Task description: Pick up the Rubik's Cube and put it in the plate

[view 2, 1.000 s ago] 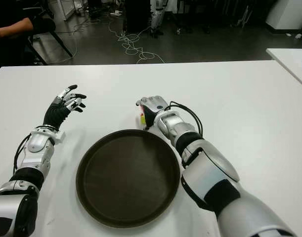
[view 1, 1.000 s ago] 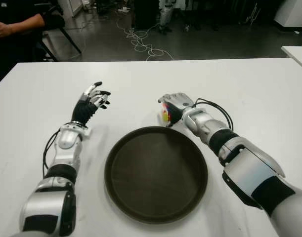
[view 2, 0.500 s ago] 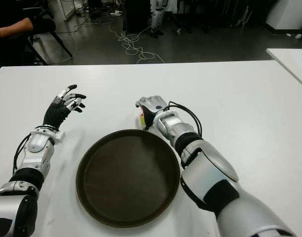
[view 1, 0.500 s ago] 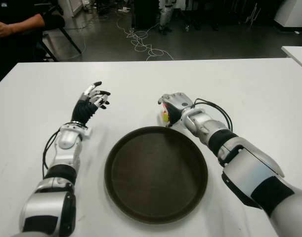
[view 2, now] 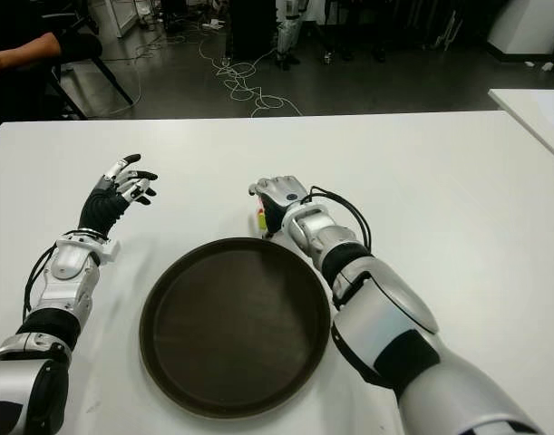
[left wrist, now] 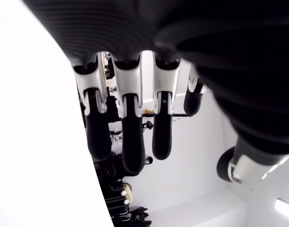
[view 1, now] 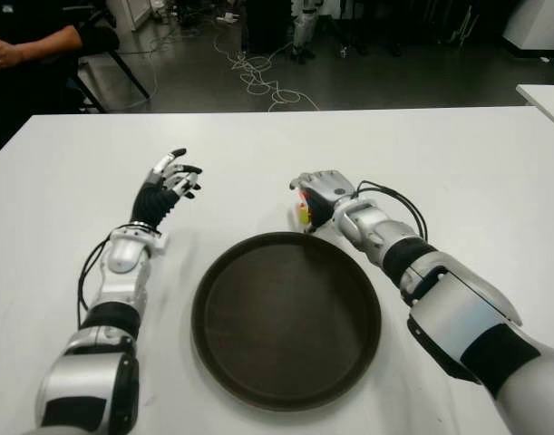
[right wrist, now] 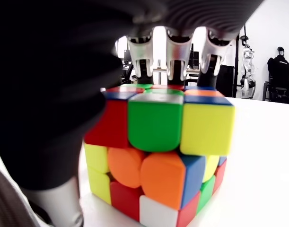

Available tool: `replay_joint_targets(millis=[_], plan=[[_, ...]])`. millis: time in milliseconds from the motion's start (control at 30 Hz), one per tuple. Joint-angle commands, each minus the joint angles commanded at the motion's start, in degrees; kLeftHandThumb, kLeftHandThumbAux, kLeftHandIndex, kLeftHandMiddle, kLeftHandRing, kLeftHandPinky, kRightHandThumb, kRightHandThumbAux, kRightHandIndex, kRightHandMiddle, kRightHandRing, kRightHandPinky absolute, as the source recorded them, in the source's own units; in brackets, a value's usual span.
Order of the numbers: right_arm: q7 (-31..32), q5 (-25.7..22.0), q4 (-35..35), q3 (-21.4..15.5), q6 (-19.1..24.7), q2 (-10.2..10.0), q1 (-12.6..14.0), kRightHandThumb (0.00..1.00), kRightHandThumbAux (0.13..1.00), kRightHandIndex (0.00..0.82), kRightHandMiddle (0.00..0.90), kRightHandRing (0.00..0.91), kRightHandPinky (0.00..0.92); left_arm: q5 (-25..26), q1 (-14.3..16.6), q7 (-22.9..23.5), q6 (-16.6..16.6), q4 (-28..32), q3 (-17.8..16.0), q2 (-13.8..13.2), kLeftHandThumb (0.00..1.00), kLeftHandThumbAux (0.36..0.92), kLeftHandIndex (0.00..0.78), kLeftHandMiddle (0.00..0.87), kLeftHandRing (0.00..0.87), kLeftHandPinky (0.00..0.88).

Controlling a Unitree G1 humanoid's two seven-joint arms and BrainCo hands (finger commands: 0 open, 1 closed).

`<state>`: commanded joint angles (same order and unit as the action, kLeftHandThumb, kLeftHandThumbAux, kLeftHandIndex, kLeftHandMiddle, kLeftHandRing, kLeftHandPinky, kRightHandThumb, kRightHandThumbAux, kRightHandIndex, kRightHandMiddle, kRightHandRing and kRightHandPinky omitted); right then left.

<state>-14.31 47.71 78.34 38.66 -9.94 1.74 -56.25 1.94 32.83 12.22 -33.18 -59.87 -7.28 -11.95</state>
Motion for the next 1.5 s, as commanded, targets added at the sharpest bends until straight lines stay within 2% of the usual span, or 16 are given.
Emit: replay_joint_targets(millis=[200, 600, 1000, 1267, 1500], plan=[[0.4, -0.5, -0.1, -0.8, -0.3, 0.3, 0.0, 0.000, 0.833, 0.214, 0.217, 0.239, 0.250, 0.7, 0.0, 0.7, -0.3, -0.1, -0.4, 0.1, 0.088, 0.568, 0.130, 0.355, 0.438, 0.457], [2.7, -1.8, -0.2, -2.7, -0.6, 0.7, -0.3, 0.000, 0.839, 0.221, 0.238, 0.269, 0.286, 1.0, -0.2, 1.1, -0.2, 0.3, -0.6, 0.0, 0.098, 0.585, 0.129, 0.350, 0.434, 0.450], [7.1, -2.4, -0.5, -3.6, -1.0, 1.3, -1.3, 0.000, 0.845, 0.180, 0.196, 0.219, 0.231, 1.5, -0.5, 1.5, 0.2, 1.0, -0.8, -0.1, 0.104, 0.593, 0.130, 0.352, 0.437, 0.450], [9.9, -3.1, -0.7, -4.1, -0.9, 1.6, -2.0, 0.000, 0.859, 0.154, 0.184, 0.198, 0.184, 1.3, -0.5, 1.6, 0.3, 1.0, -0.7, -0.4, 0.093, 0.541, 0.122, 0.347, 0.442, 0.456], [10.9, -3.9, -0.9, -4.6, -0.6, 1.8, -2.2, 0.000, 0.862, 0.132, 0.155, 0.165, 0.151, 0.9, -0.5, 1.3, 0.6, 1.0, -0.5, -0.6, 0.095, 0.549, 0.117, 0.347, 0.441, 0.459]])
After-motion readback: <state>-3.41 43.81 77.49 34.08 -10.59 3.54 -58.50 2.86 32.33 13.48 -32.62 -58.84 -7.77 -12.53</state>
